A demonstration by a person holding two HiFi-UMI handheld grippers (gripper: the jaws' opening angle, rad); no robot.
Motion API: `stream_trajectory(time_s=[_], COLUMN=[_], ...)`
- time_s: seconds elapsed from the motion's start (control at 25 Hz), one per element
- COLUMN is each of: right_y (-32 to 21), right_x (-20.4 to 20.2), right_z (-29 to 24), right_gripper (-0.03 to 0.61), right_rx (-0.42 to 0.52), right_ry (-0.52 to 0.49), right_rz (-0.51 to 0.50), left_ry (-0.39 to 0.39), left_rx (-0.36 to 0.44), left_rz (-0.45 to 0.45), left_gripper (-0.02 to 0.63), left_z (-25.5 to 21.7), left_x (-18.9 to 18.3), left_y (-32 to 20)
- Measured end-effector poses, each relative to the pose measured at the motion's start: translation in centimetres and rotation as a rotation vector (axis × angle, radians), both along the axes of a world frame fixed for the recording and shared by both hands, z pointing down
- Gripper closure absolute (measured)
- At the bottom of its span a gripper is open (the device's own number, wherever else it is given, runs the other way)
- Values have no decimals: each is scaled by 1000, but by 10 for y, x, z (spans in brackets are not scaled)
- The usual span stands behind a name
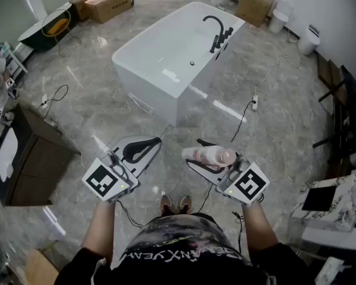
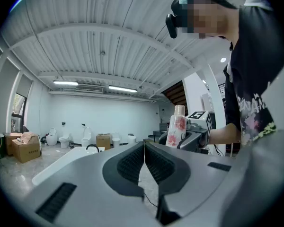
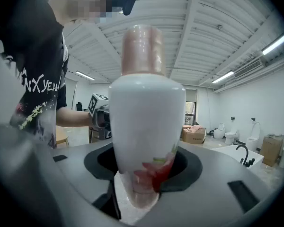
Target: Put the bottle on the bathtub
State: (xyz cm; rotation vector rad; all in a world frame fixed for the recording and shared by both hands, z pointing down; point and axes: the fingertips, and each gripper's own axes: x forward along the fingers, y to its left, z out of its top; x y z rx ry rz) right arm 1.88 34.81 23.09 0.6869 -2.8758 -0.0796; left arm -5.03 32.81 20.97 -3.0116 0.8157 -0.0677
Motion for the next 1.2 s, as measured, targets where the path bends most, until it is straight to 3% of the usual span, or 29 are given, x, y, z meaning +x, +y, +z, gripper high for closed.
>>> stream_trajectory(time_s=[0.72,1.2], right_y=[2,9], right_x=[7,43], right_z=[-6,-8], right_gripper=[350,350], right_rx=[2,14], right_ry=[-42,-62], right_rz=[-10,-29], left_ry=[-8,-24], left_rx=[4,17], left_rz=[6,-9], left_gripper=[592,591], left_z=[-1,-4], left_x=[13,51], left_y=[-1,8])
